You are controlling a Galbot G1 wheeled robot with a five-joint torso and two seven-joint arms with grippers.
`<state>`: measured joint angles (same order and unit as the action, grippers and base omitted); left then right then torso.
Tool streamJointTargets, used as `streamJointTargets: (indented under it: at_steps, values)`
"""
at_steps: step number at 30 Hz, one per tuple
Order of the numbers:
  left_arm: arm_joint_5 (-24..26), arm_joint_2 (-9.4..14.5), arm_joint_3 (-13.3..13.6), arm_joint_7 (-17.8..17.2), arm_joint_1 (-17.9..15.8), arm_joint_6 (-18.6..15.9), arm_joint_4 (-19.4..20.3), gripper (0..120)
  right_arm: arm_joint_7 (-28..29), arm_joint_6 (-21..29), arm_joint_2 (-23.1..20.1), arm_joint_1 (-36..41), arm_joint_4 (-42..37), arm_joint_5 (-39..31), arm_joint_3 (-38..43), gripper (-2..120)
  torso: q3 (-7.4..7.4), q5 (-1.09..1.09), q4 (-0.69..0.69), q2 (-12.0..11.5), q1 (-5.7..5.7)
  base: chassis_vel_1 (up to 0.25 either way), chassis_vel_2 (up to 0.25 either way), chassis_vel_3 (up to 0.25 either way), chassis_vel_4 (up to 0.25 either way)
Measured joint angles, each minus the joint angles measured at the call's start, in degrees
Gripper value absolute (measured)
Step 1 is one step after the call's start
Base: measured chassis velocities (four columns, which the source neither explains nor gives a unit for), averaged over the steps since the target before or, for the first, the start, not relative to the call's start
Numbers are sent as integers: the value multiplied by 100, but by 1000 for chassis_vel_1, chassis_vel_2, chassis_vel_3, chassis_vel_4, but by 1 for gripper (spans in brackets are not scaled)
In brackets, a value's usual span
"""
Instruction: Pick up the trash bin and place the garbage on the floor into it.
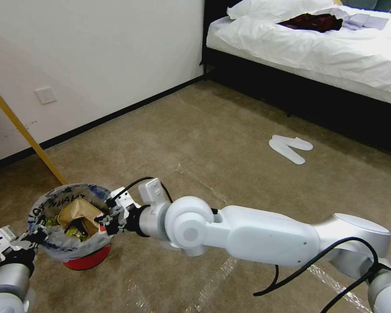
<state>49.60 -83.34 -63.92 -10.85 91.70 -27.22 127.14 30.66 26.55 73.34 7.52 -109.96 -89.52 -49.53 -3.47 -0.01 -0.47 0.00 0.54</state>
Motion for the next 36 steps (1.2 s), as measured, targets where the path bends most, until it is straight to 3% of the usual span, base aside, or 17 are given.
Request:
streamJointTargets:
  at_steps: [10,25,36]
  values:
    - [-13,-15,29,8,17,-4,69,5,-71,-39,348,-151,361,187,-92,0,0,0,0,0,0,0,0,0,0]
    - [-19,-27,60,33,83,-23,207,5,-281,-304,1269,-410,2107,1131,-558,0,0,0,0,0,0,0,0,0,0]
    - [-26,-52,103,55,96,-23,230,5,-365,-419,1596,-422,2582,1404,-664,0,0,0,0,0,0,0,0,0,0]
